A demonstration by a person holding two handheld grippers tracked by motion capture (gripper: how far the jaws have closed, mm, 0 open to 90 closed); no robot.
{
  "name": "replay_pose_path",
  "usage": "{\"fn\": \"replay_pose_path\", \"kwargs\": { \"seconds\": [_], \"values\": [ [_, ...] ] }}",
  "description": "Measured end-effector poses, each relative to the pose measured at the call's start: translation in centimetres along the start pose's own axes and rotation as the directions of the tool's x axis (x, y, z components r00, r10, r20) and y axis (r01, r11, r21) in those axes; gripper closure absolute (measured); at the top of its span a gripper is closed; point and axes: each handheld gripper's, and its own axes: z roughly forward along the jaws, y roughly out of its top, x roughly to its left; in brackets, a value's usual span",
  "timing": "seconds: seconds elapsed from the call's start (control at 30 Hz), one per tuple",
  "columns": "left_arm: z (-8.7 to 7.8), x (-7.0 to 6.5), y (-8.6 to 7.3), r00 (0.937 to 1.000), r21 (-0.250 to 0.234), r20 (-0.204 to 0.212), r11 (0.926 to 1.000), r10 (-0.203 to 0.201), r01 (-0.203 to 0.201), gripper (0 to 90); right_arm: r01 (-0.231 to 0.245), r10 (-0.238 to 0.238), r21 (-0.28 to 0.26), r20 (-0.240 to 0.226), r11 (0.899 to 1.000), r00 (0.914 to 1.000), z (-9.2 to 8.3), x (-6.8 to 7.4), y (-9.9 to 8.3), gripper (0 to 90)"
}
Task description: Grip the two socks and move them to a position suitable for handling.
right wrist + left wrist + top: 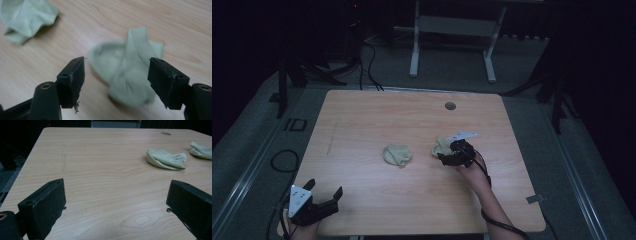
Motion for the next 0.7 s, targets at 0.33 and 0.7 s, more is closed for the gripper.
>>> {"fn": "replay_pose_path", "kwargs": {
  "seconds": [0.33, 0.7],
  "values": [
    [-0.1, 0.2, 0.0, 1.0, -0.006, 0.003, 1.0, -0.006, 0.006, 2.6, 0.034, -0.039, 0.069, 0.07, 0.997, 0.9968, 3.4, -0.3, 1.5, 32.1],
    [-0.2, 0.4, -0.1, 0.9999, -0.002, -0.006, 0.9999, -0.011, 0.011, 2.6, 0.021, -0.025, 0.042, 0.097, 0.999, 0.995, 4.0, 0.7, 0.7, 49.4]
  ]
}}
